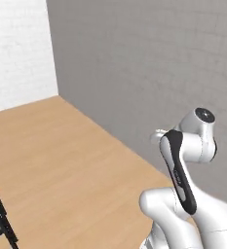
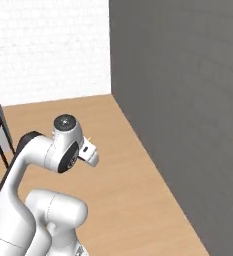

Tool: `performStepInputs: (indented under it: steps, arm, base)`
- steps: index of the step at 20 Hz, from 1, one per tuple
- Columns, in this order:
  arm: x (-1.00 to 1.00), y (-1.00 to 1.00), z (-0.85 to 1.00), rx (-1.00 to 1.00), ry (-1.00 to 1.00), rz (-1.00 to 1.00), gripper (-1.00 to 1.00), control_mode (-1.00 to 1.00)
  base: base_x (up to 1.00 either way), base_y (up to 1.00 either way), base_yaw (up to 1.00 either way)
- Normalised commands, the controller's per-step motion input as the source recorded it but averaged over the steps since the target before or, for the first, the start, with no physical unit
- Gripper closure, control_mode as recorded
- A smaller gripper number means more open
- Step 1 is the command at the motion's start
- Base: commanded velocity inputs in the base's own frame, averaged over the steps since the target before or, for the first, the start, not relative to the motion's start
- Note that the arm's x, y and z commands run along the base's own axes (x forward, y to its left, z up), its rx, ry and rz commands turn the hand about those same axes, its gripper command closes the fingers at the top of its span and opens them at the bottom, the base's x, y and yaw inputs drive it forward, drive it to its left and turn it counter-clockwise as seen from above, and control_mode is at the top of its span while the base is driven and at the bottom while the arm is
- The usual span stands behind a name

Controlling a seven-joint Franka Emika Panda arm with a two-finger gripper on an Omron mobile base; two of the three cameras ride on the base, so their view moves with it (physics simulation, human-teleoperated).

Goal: Take a straw from the drawer in front and place it inside the glass cup on the dining counter.

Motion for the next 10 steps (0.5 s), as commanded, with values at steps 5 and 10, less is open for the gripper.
performStepInputs:
  steps: [5, 10]
  arm:
    - [0.0, 0.0, 0.0, 0.0, 0.0, 0.0, 1.0, 1.0]
    - [0.0, 0.0, 0.0, 0.0, 0.0, 0.0, 1.0, 1.0]
  base:
    - [1.0, -0.05, 0.55]
    - [0.79, 0.0, 0.68]
